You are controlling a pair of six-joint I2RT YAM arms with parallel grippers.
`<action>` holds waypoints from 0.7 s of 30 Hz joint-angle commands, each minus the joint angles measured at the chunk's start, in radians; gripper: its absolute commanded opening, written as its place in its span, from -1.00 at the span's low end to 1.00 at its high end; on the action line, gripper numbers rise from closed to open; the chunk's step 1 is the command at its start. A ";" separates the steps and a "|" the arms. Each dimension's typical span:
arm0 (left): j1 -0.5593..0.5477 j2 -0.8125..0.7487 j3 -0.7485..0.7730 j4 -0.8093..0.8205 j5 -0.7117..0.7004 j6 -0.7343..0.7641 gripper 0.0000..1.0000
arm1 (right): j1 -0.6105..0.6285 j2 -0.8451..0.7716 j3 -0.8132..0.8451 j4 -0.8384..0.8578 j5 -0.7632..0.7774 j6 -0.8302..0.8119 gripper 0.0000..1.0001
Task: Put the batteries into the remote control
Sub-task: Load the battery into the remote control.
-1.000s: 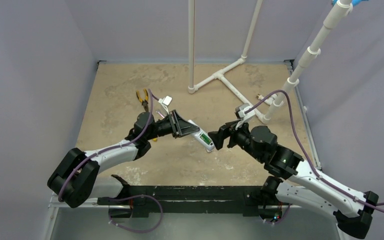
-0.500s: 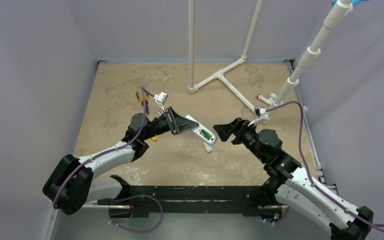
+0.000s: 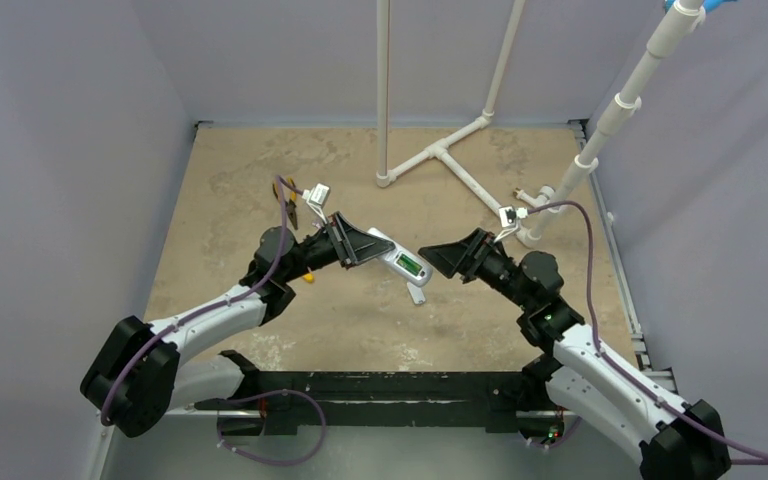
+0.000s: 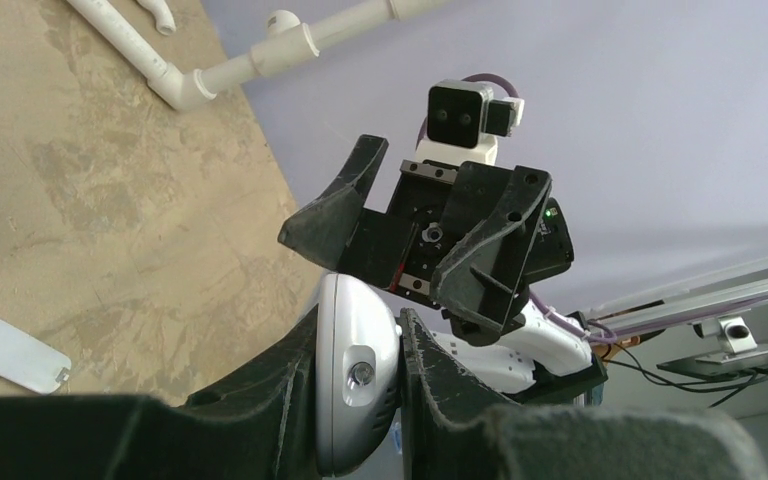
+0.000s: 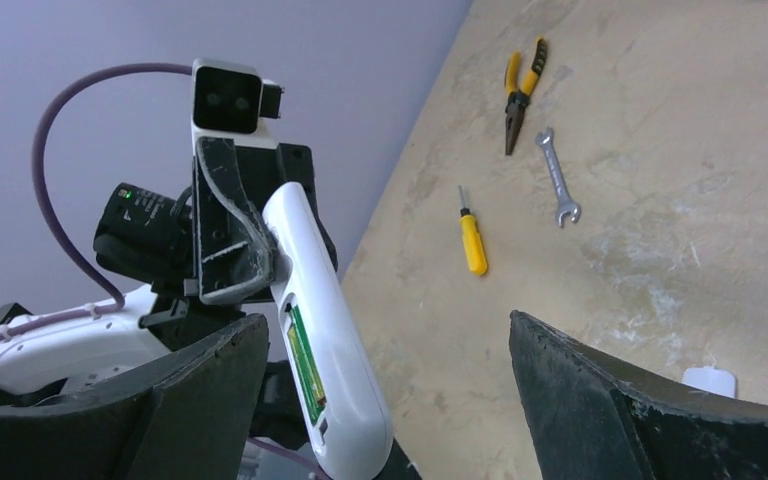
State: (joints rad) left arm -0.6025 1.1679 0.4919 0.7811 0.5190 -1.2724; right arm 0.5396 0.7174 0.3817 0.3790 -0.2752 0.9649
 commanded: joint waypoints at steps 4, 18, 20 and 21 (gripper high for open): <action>0.008 -0.006 0.045 0.038 -0.021 0.007 -1.00 | -0.013 0.072 0.024 0.109 -0.173 0.017 0.74; 0.008 0.092 0.080 0.132 0.024 -0.047 -1.00 | -0.012 0.106 0.033 0.132 -0.221 -0.011 0.55; 0.008 0.087 0.080 0.124 0.023 -0.045 -1.00 | -0.012 0.116 0.034 0.143 -0.224 -0.007 0.49; 0.008 0.085 0.080 0.120 0.023 -0.043 -1.00 | -0.012 0.119 0.033 0.144 -0.224 -0.005 0.48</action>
State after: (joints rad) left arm -0.6014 1.2648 0.5243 0.8177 0.5278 -1.3006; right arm 0.5308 0.8261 0.3843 0.4580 -0.4690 0.9676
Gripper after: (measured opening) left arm 0.251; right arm 0.757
